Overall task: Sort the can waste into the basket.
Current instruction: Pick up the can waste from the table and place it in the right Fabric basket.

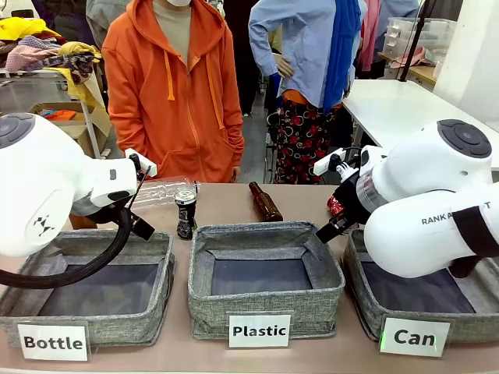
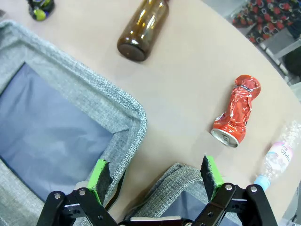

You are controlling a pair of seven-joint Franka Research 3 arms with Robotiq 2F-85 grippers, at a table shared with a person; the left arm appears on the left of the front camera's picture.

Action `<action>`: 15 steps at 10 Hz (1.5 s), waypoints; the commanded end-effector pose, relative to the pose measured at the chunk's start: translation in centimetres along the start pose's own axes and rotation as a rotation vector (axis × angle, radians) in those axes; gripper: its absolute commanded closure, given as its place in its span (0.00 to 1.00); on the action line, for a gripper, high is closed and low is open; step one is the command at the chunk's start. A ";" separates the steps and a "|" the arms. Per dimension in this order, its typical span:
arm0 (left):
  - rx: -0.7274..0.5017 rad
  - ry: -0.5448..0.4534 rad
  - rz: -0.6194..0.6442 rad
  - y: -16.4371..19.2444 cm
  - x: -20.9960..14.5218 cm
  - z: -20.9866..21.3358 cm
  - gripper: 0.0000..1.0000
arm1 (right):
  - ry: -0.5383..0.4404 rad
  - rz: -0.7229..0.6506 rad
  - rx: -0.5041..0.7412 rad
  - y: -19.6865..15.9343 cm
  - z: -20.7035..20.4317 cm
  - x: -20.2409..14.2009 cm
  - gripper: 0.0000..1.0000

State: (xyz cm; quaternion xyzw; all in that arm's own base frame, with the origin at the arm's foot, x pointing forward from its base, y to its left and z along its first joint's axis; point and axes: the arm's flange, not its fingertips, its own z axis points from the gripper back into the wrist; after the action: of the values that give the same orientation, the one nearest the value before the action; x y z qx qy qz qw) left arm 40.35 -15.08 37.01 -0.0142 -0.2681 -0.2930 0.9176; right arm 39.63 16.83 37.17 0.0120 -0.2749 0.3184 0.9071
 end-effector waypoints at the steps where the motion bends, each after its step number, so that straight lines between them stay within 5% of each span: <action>1: -0.030 -0.045 -0.007 -0.2 0.1 1.5 0.00 | -0.016 -0.011 0.008 -0.5 1.3 0.1 0.00; 6: -0.150 -0.010 0.278 -0.4 -0.4 15.0 0.00 | -0.050 -0.301 0.184 -3.1 13.5 0.2 0.00; 9: -0.406 -0.085 0.235 2.9 -5.0 22.1 0.00 | -0.103 -0.393 0.414 -6.2 20.8 -5.1 0.00; 15: -0.776 -0.330 0.623 15.9 -17.2 22.5 0.00 | -0.288 -0.887 0.746 -17.5 19.6 -18.2 0.00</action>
State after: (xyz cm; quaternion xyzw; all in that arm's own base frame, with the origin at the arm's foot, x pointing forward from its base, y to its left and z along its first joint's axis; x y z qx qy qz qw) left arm 26.27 11.34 51.93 -0.4420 -0.2585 -0.1017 0.8529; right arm 28.53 -11.09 49.72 0.4532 -0.2293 -0.0016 0.8614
